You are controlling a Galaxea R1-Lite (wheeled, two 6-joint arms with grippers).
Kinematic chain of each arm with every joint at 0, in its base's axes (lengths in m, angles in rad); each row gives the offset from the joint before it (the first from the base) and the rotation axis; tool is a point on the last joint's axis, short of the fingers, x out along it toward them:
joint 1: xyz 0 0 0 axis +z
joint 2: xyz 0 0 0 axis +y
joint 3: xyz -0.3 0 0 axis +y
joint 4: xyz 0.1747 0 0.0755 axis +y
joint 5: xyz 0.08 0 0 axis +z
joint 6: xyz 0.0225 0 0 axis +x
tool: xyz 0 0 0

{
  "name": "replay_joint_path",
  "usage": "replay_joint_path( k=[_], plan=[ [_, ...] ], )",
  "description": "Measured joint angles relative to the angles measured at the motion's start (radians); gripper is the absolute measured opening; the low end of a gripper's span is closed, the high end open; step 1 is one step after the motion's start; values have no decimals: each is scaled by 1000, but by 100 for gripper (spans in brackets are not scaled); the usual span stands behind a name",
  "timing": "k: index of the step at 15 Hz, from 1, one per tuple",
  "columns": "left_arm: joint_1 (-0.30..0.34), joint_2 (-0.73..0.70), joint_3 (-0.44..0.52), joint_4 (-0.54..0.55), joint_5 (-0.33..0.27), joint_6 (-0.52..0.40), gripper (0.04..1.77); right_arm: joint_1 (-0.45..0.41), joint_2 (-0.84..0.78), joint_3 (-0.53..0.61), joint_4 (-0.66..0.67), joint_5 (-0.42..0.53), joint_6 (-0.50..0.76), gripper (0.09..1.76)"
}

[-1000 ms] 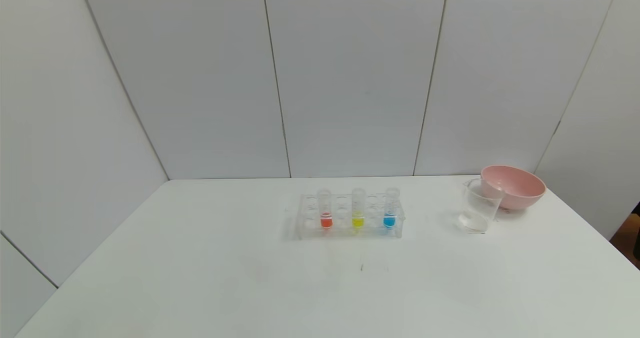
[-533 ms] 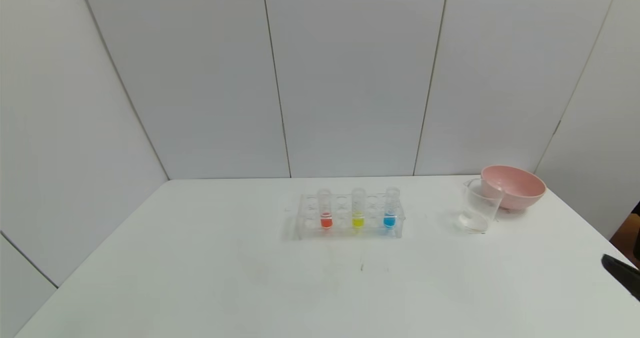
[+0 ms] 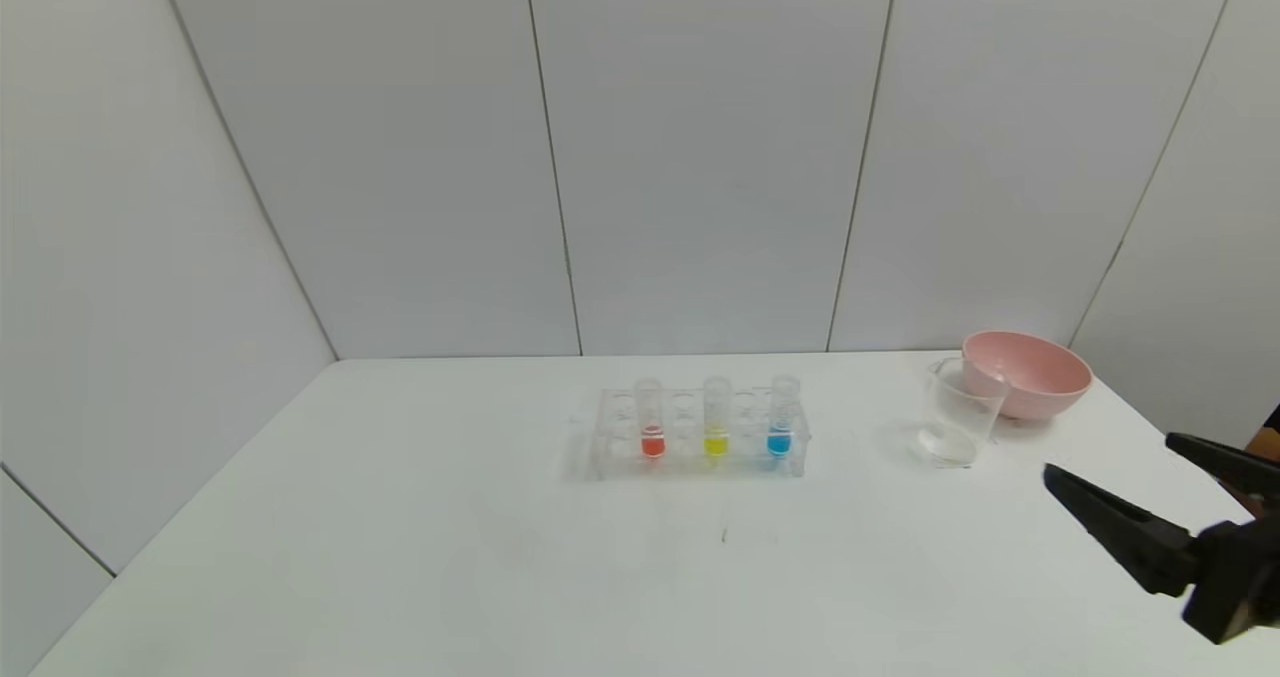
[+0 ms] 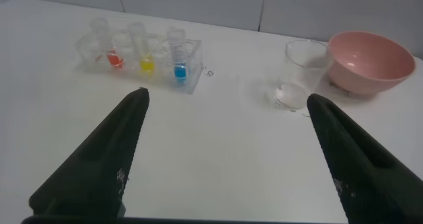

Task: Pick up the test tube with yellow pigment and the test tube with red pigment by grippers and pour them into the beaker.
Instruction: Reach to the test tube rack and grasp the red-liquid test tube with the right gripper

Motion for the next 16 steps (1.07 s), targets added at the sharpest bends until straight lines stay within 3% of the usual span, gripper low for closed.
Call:
replay_joint_path(
  k=[3, 7, 16],
  plan=[
    [0, 0, 0, 0, 0, 0, 172, 154, 162, -68, -49, -131, 77, 171],
    [0, 0, 0, 0, 0, 0, 172, 274, 339, -179, -40, -190, 105, 171],
    [0, 0, 0, 0, 0, 0, 172, 350, 667, -450, 27, -270, 195, 171]
  ],
)
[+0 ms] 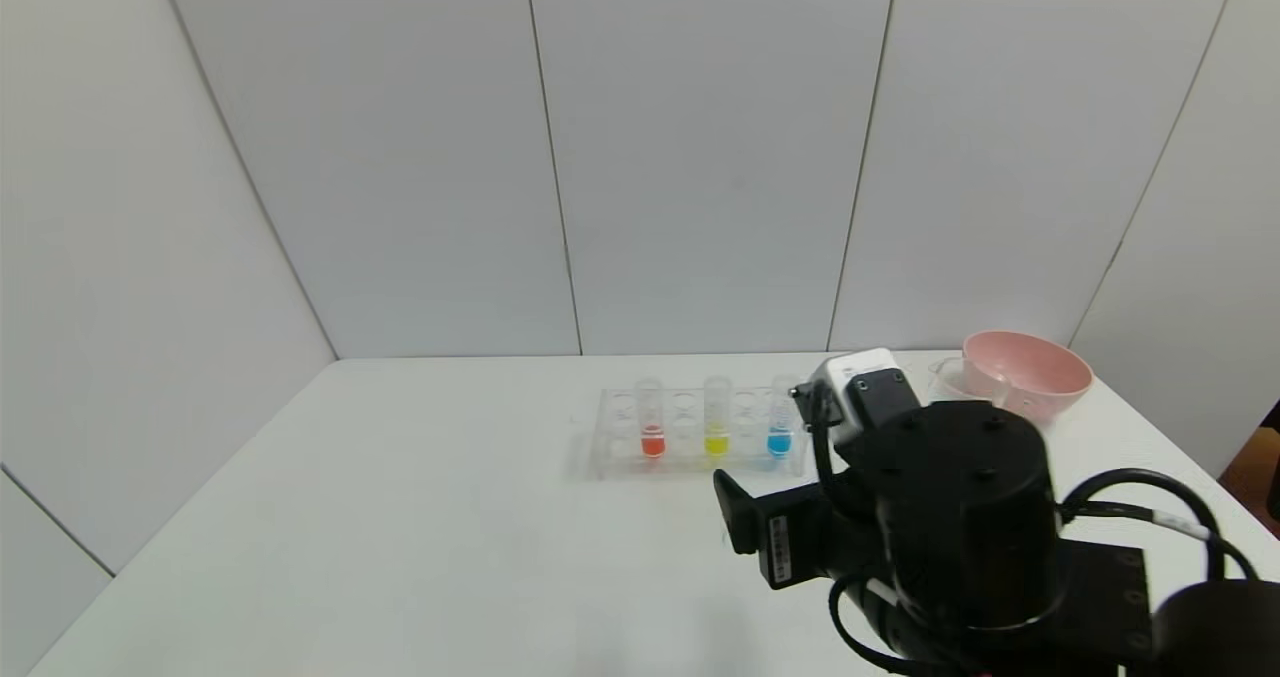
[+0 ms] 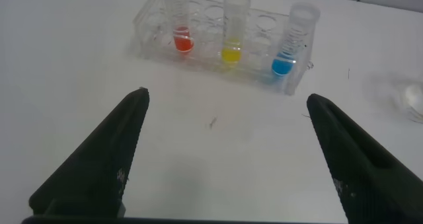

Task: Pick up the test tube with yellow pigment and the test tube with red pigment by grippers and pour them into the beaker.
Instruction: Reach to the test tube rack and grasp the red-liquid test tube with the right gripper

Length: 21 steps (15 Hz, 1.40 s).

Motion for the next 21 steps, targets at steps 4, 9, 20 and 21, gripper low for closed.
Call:
replay_joint_path(
  k=[4, 9, 20, 21],
  plan=[
    [0, 0, 0, 0, 0, 0, 172, 35, 162, -158, -1, -47, 28, 171],
    [0, 0, 0, 0, 0, 0, 172, 52, 334, -367, 60, -121, 29, 171],
    [0, 0, 0, 0, 0, 0, 172, 2, 587, -748, 180, -132, 27, 171],
    [0, 0, 0, 0, 0, 0, 172, -11, 605, -782, 192, -131, 27, 171]
  ],
)
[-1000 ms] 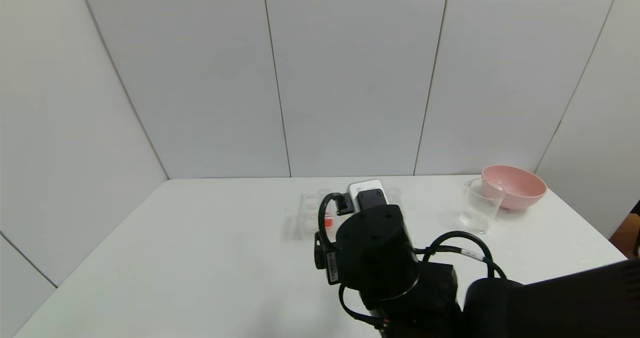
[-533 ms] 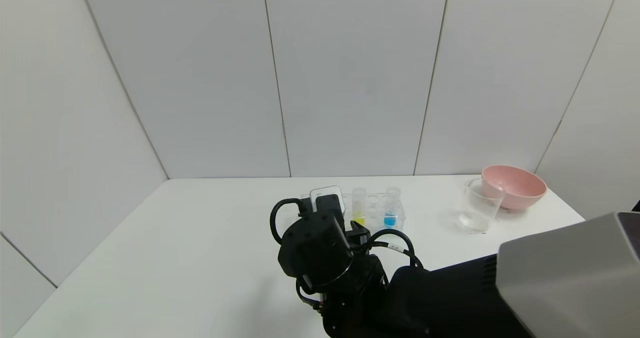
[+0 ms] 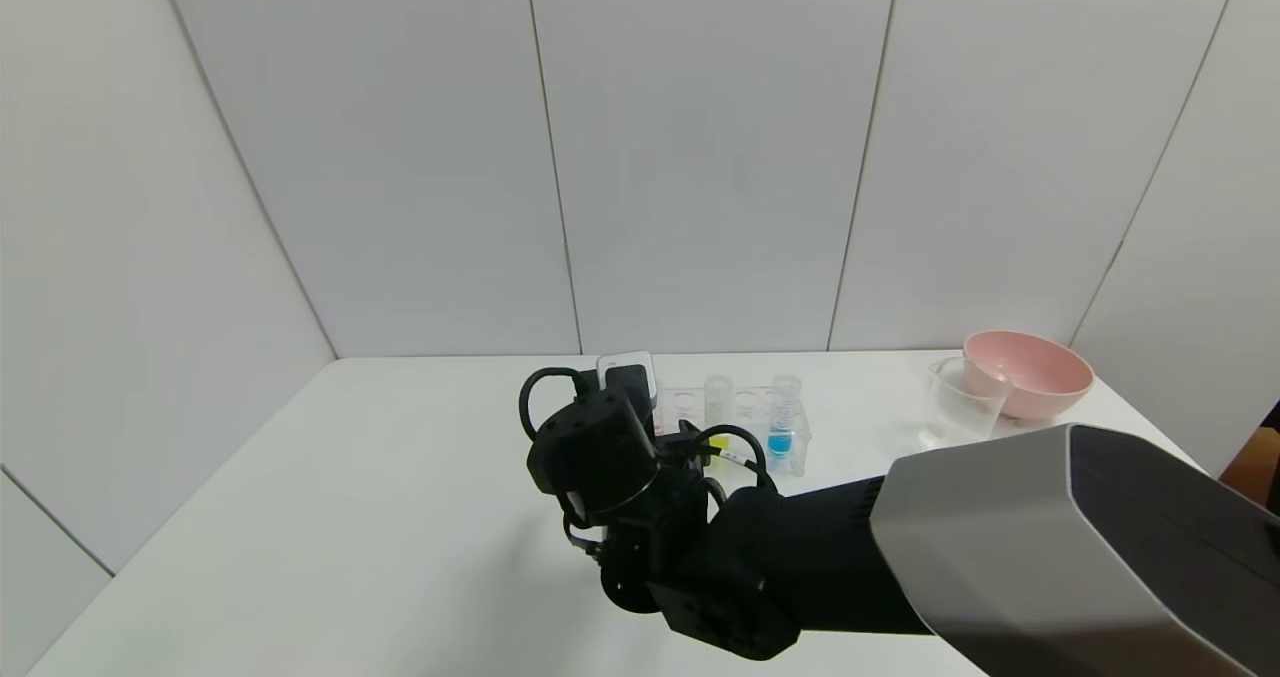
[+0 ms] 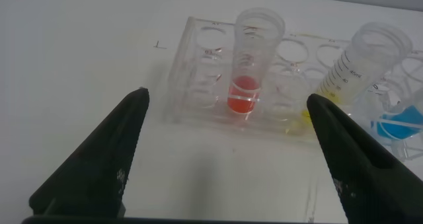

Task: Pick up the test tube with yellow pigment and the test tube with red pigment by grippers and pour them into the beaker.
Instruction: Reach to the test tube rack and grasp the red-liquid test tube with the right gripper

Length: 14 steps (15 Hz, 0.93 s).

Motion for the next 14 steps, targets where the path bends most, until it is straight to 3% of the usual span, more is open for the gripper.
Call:
replay_joint_path(
  k=[14],
  plan=[
    [0, 0, 0, 0, 0, 0, 172, -90, 194, -320, 117, -5, -20, 171]
  ],
)
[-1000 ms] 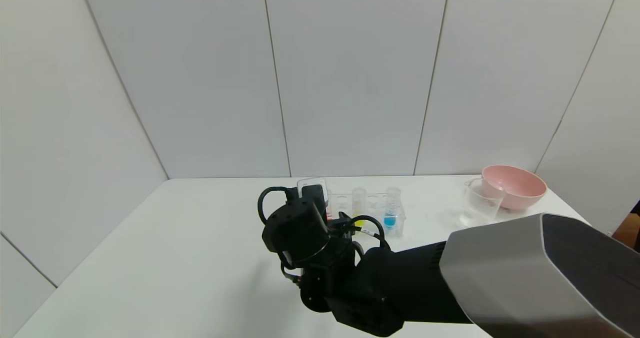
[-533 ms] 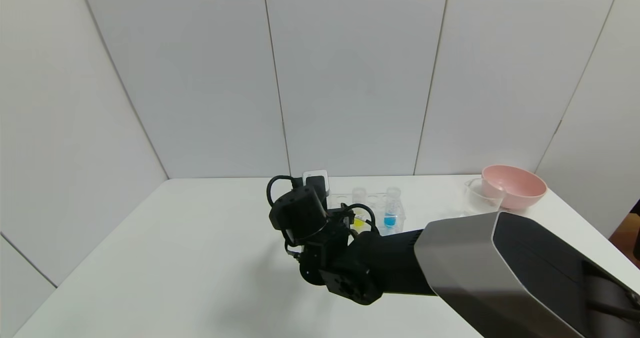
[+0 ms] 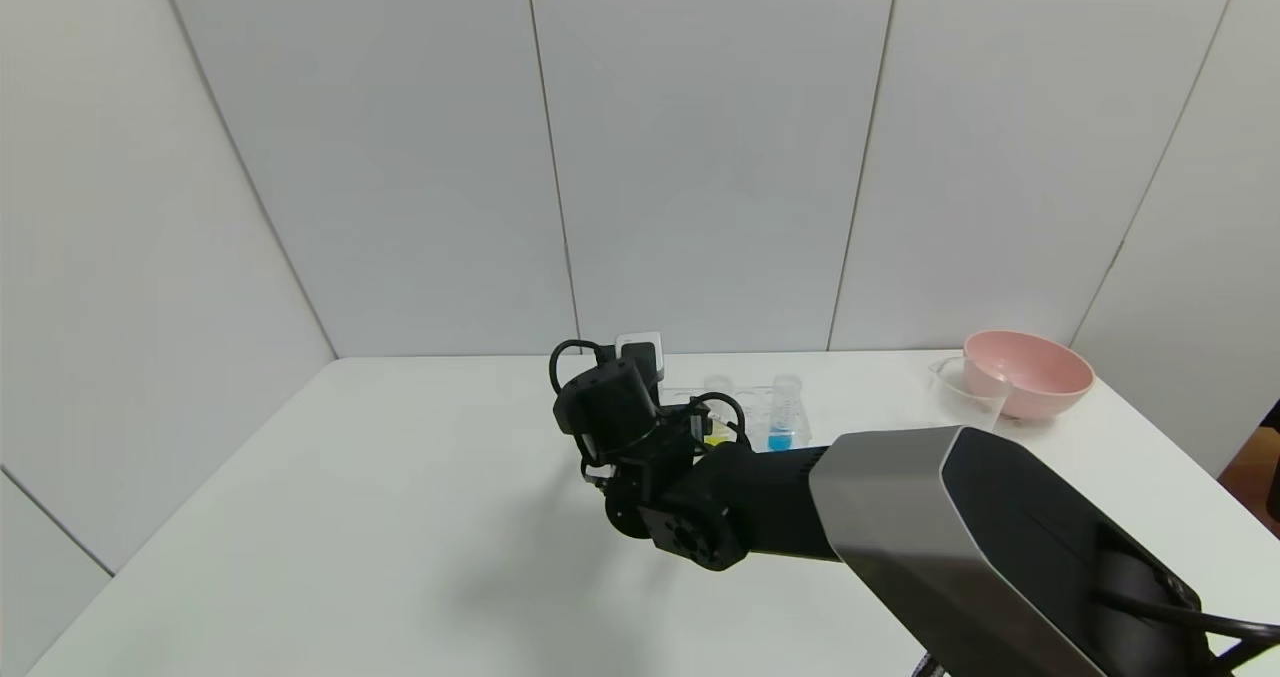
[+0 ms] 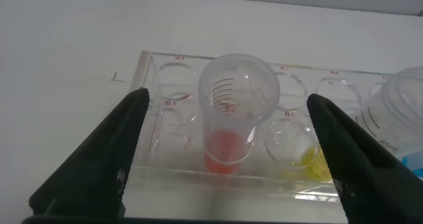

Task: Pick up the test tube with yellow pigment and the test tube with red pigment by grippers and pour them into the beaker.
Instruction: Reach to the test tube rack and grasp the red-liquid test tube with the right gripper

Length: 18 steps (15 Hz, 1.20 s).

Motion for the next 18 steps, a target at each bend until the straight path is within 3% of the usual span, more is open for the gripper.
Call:
replay_joint_path(
  k=[18],
  plan=[
    [0, 0, 0, 0, -1, 0, 172, -3, -14, -8, -1, -1, -2, 171]
  ],
)
